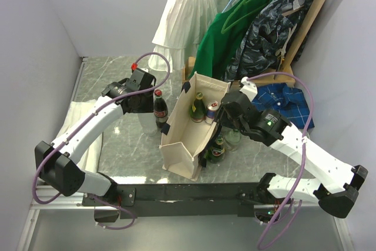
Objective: Place the beverage into the canvas bag
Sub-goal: Pick up the drink from the center of the board.
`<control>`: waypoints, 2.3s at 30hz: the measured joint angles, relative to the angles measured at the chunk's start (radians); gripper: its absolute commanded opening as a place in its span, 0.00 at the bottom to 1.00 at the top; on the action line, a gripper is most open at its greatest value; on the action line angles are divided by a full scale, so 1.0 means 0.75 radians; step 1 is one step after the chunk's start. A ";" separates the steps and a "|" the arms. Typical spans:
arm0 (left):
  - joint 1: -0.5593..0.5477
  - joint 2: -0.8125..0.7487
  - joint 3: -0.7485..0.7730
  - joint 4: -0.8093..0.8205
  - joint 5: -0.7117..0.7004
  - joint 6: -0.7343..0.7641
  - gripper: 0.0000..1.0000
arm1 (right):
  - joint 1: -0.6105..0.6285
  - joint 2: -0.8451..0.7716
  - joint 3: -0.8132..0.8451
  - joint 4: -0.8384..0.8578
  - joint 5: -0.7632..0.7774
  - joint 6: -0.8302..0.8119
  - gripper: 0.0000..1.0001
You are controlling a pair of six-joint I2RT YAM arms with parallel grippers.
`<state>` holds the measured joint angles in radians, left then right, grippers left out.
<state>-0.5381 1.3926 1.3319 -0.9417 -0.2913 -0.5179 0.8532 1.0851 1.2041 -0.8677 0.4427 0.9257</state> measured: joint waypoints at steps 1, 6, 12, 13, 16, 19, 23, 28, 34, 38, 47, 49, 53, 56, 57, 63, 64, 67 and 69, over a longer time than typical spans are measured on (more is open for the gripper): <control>0.000 0.000 0.002 -0.001 -0.001 0.000 0.53 | 0.000 0.000 -0.001 0.000 0.000 0.000 0.45; 0.000 0.000 0.006 0.003 -0.003 0.000 0.53 | 0.000 0.000 0.000 0.000 0.000 -0.001 0.45; 0.000 0.000 0.006 0.003 -0.004 0.001 0.45 | 0.000 0.001 0.000 0.000 0.000 -0.001 0.45; 0.000 -0.001 0.006 0.003 -0.005 0.000 0.42 | 0.000 0.001 0.000 0.000 0.000 -0.001 0.45; 0.000 -0.002 0.015 0.005 -0.014 0.001 0.35 | 0.000 0.002 0.000 0.000 0.000 -0.001 0.45; 0.000 -0.002 0.015 0.007 -0.015 0.001 0.20 | 0.000 0.003 0.000 0.000 -0.001 -0.001 0.45; 0.000 -0.002 0.015 0.006 -0.015 0.001 0.01 | 0.000 0.004 -0.001 0.000 -0.002 0.000 0.45; 0.000 -0.003 0.015 0.006 -0.015 0.002 0.01 | 0.000 0.004 0.000 0.000 -0.005 0.001 0.45; 0.000 -0.010 0.019 -0.013 -0.012 0.009 0.01 | 0.000 0.009 -0.001 0.000 -0.010 0.001 0.45; 0.000 -0.011 0.041 -0.054 -0.005 0.018 0.01 | 0.000 0.020 -0.001 0.000 -0.014 0.001 0.45; 0.000 -0.021 0.141 -0.121 0.006 0.052 0.01 | 0.000 0.024 -0.003 0.000 -0.020 0.001 0.45; 0.000 -0.025 0.157 -0.131 0.008 0.060 0.01 | 0.000 0.024 -0.003 0.001 -0.020 0.001 0.45; 0.001 -0.028 0.195 -0.165 0.008 0.076 0.01 | 0.000 0.035 -0.003 0.000 -0.020 0.000 0.45; 0.000 -0.028 0.245 -0.207 0.009 0.086 0.01 | 0.000 0.056 -0.003 -0.001 -0.020 0.000 0.45; 0.000 -0.028 0.270 -0.225 0.009 0.091 0.01 | 0.000 0.062 -0.003 -0.001 -0.020 0.000 0.45; 0.000 -0.039 0.418 -0.279 0.010 0.117 0.01 | 0.000 0.067 -0.003 -0.002 -0.027 0.001 0.38; 0.000 -0.046 0.426 -0.280 0.014 0.117 0.01 | 0.000 0.067 -0.003 -0.004 -0.031 0.001 0.34; 0.000 -0.057 0.439 -0.287 0.020 0.117 0.01 | 0.004 0.061 -0.003 -0.020 -0.039 0.005 0.29; 0.001 -0.057 0.446 -0.294 0.020 0.117 0.01 | 0.009 0.045 -0.003 -0.034 -0.045 0.012 0.26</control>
<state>-0.5377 1.3499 1.6665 -1.1625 -0.2760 -0.4297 0.8600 1.1187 1.2022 -0.8932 0.4088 0.9348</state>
